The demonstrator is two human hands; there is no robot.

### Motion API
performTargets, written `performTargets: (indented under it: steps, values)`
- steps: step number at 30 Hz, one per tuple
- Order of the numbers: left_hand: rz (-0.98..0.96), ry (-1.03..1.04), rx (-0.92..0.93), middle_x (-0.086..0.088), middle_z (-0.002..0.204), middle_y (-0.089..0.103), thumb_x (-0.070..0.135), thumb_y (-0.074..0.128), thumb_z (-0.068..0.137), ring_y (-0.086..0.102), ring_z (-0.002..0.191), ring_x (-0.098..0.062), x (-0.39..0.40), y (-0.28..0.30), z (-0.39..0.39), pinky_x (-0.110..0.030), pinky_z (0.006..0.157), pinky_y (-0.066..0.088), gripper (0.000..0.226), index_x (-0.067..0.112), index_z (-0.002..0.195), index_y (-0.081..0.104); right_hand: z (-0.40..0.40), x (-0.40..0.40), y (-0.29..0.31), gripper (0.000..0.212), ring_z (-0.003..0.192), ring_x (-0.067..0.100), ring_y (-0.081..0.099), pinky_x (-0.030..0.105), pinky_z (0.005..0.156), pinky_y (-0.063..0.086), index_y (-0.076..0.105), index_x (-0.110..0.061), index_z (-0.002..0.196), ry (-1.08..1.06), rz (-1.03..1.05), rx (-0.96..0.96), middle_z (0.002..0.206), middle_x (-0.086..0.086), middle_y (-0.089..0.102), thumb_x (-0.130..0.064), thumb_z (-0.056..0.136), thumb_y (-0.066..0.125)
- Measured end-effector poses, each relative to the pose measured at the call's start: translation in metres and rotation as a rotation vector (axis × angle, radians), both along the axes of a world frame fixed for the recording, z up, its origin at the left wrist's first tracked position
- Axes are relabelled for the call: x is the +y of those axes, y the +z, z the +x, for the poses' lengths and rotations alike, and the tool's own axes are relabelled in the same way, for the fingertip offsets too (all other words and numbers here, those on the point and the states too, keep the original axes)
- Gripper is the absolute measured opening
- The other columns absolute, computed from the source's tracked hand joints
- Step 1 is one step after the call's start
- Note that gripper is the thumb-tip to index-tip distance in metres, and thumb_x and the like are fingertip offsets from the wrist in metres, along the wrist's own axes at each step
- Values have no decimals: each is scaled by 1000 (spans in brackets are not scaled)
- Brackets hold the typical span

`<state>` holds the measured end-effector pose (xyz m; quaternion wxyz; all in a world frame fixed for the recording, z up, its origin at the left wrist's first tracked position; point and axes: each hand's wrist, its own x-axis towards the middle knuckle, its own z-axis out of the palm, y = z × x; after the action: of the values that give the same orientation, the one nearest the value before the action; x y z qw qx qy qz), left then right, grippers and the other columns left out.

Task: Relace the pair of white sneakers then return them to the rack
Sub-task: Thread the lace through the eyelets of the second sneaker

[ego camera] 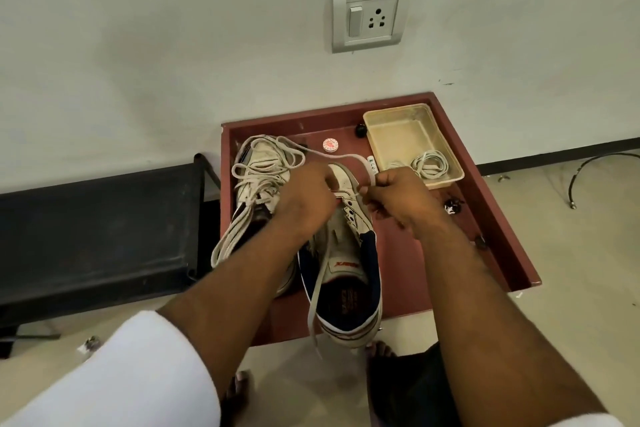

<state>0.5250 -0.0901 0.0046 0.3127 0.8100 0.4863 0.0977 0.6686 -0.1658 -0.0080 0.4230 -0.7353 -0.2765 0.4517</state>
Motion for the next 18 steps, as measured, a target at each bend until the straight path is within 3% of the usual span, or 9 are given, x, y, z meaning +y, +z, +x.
performTargets:
  steps: [6,10,13,18]
  values:
    - [9,-32,188,-11,96,74,9,68,84,69,90,-26,10,-16,15,-32,78,55,16,8,97,76,2,3,-16,4,53,18,57,22,42,48,65,7,89,20,-18,-102,70,16,63,5,89,62]
    - [6,-13,196,-9,94,74,12,69,84,70,85,-25,10,-24,18,-37,80,58,14,10,97,76,3,3,-18,11,56,20,64,24,45,51,63,2,80,71,-8,-232,75,18,67,5,90,59]
    - [18,2,185,-7,94,74,16,72,84,71,87,-24,10,-30,17,-39,82,59,15,11,98,76,4,7,-20,26,63,27,69,39,58,60,58,-9,68,58,31,-265,73,18,68,5,89,59]
    - [-6,16,149,-5,95,74,22,78,80,69,89,-24,12,-32,15,-39,83,57,22,15,100,76,3,10,-22,20,64,28,71,42,62,62,62,-11,71,46,74,-321,70,13,68,4,84,63]
